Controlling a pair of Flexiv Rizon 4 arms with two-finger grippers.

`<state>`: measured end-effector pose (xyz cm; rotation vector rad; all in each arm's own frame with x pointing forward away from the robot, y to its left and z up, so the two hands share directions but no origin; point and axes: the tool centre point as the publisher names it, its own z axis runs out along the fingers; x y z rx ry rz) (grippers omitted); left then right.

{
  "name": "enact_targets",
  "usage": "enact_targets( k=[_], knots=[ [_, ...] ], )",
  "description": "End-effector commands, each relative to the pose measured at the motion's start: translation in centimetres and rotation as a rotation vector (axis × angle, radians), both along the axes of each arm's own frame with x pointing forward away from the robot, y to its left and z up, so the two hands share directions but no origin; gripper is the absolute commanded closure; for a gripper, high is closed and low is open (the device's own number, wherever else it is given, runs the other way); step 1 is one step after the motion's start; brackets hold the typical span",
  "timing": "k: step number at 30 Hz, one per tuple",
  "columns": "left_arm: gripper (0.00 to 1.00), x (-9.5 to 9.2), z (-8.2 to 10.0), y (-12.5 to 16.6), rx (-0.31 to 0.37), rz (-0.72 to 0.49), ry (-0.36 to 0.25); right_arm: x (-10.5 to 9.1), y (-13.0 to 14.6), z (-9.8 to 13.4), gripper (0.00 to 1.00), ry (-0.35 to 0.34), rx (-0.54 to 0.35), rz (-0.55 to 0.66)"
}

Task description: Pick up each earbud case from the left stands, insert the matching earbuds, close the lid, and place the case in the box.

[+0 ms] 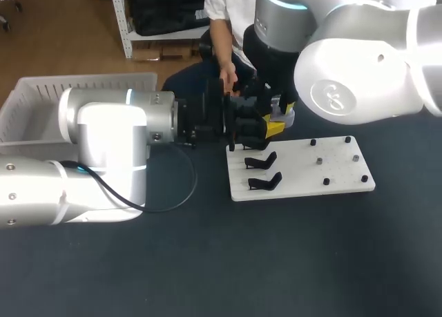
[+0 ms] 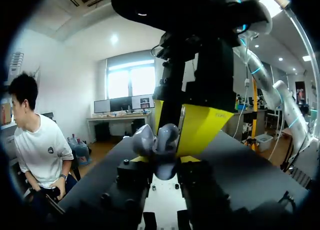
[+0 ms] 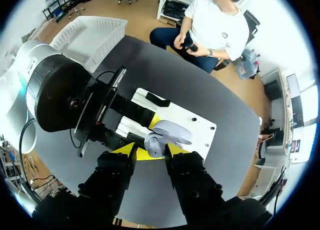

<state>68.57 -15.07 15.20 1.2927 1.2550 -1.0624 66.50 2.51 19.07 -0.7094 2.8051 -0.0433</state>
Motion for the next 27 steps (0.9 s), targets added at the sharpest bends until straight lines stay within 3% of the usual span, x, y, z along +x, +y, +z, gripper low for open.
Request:
enact_targets(
  k=[1, 9, 15, 22, 27],
  knots=[
    [1.00, -0.3, -0.1, 0.0, -0.005, 0.010, -0.006, -0.1, -0.1, 0.2, 0.61, -0.003, -0.001, -0.005],
    [1.00, -0.3, -0.1, 0.0, -0.005, 0.010, -0.006, 0.2, -0.2, 0.6, 0.59, -0.017, 0.004, -0.017],
    [1.00, -0.3, -0.1, 0.0, -0.005, 0.010, -0.006, 0.4, -0.5, 2.6, 0.59, -0.066, 0.029, -0.021],
    [1.00, -0.3, -0.1, 0.0, -0.005, 0.010, -0.006, 4.1, -1.0, 3.1, 0.59, -0.149, 0.048, -0.136],
    [1.00, -0.3, -0.1, 0.0, -0.005, 0.010, -0.006, 6.7, -1.4, 2.4, 0.58, -0.167, 0.069, -0.237]
  ],
)
